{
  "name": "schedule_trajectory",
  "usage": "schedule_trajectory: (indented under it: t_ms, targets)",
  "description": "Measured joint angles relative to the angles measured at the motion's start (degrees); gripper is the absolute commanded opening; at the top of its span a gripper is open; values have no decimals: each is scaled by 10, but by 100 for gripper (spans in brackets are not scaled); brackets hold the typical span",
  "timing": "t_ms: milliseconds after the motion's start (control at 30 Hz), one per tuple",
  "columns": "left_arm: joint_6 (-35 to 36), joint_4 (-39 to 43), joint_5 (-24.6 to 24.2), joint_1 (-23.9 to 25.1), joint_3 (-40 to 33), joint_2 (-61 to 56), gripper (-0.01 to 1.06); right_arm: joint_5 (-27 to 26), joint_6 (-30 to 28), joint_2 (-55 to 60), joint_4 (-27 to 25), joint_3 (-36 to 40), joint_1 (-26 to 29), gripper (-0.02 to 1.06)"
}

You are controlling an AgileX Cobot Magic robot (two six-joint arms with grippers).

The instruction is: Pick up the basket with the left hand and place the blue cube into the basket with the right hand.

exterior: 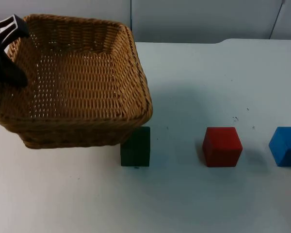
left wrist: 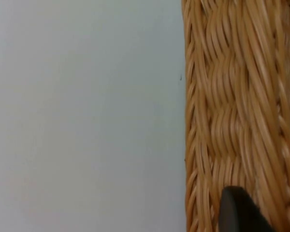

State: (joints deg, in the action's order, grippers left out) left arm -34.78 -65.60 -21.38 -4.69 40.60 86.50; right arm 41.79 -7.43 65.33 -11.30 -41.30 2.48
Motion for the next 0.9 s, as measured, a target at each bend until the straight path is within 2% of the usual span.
schedule_trajectory:
  t_ms: [333,467,500,567,633,900]
  targets:
    - [-12,-12,-13,0,-14,-7,0,9,13,0,-3,0,-4,98]
    - [-14,-16,-16,0,-14,-7,0,1,70,41,45,-17,-62,98]
    - [-14,-16,-16,0,-14,-7,0,1,70,41,45,-17,-62,98]
    - [-14,-18,-19,0,-14,-7,0,-1,127,76,93,-32,-88,98]
    - [-14,-19,-20,0,-14,-7,0,-4,160,108,123,-46,-97,98]
    - [-22,-18,-28,0,-14,-7,0,-57,181,192,133,-59,-101,98]
